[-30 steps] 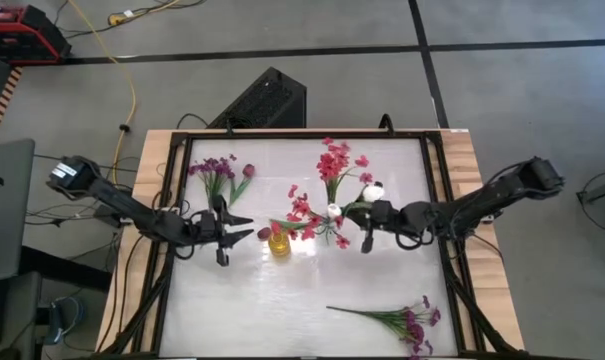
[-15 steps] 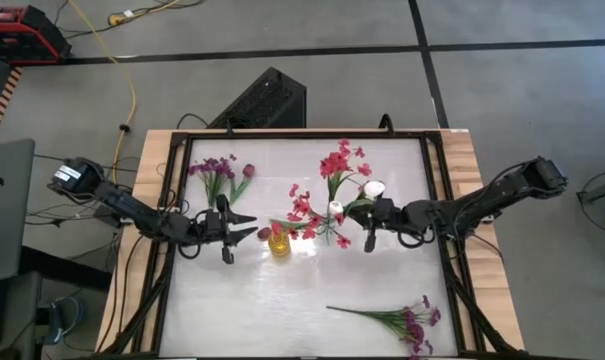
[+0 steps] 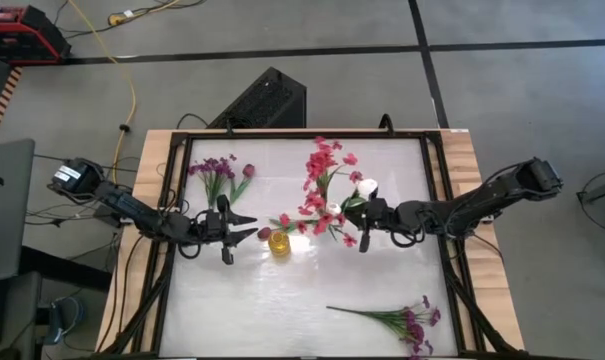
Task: Sort flowers into vase by color
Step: Put the white tulip into the transparent vase
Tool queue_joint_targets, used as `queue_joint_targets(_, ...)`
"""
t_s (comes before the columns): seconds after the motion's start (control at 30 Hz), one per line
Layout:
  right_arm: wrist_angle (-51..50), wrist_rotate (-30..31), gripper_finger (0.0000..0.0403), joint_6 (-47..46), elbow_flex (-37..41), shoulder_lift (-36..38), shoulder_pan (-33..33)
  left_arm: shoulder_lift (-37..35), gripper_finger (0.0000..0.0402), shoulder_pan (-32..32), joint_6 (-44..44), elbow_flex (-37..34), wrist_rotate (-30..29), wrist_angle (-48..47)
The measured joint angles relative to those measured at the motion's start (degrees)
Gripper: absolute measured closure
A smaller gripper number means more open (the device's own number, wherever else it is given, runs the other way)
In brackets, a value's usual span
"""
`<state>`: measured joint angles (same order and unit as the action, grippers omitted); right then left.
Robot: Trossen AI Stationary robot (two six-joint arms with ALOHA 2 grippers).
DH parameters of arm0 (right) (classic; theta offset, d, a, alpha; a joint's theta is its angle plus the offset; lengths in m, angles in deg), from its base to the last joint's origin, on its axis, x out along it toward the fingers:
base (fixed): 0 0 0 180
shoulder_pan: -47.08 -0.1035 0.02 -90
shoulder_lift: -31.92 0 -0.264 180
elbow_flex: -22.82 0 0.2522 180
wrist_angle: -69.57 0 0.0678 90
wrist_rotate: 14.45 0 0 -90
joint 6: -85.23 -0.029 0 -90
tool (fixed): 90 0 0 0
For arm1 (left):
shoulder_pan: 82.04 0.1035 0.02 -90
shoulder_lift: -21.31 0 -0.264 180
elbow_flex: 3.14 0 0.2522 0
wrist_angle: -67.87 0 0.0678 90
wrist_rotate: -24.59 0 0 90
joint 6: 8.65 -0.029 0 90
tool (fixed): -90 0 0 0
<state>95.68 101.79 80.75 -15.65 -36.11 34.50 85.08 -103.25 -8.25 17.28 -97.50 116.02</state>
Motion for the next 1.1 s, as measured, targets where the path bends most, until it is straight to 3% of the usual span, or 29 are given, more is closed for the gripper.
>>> queue_joint_targets(0.27, -0.2, 0.0, 0.0376, -1.5, 0.0, -0.2, 0.6, 0.0, 0.0292, 0.0, -0.1, 0.0, 0.1, -0.2)
queue_joint_targets(0.6, -5.4, -3.1, 0.0375, -11.0, 0.0, -0.2, 5.0, 0.0, 0.0292, 0.0, -0.1, 0.0, 0.1, -0.5)
queue_joint_targets(1.1, -3.4, -5.7, 0.0373, -8.7, 0.0, -0.2, 5.6, 0.0, 0.0292, 0.0, -0.1, 0.0, 0.0, -1.0)
